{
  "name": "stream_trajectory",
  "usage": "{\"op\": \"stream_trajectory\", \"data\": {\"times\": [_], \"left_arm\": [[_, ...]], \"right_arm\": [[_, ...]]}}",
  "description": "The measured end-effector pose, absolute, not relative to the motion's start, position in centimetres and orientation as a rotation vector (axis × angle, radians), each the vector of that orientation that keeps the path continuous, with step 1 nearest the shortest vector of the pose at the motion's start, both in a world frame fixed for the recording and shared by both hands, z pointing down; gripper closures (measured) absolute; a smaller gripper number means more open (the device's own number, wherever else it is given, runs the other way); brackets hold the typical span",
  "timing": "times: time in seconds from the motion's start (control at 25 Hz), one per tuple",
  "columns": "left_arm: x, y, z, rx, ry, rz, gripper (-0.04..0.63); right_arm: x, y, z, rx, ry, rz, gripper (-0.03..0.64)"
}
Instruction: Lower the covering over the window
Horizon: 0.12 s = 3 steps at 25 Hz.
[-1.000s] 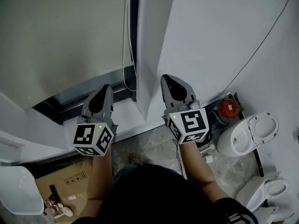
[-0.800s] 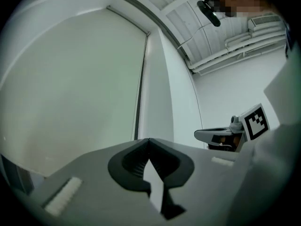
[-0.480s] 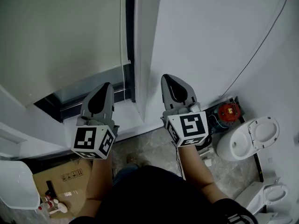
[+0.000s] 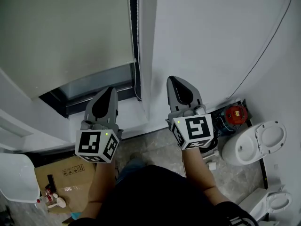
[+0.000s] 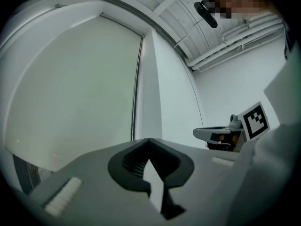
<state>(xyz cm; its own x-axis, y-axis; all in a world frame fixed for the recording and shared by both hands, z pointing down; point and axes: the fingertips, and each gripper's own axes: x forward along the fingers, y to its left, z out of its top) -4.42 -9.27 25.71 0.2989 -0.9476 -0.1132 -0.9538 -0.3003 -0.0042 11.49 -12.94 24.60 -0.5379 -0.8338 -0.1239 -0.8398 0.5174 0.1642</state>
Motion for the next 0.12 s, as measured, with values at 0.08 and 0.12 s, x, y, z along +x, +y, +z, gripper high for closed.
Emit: {"op": "stream_trajectory", "data": {"times": [0.08, 0.12], "left_arm": [[-4.33, -8.95, 25.56, -2.466, 1.818, 0.143, 0.584], [-4.25, -8.81, 25.48, -2.461, 1.818, 0.146, 0.584]], "right_arm": [[11.73, -12.69, 24.44, -1.49, 2.707, 0.322, 0.604], [11.9, -12.59, 24.34, -1.49, 2.703, 0.324, 0.604]]}}
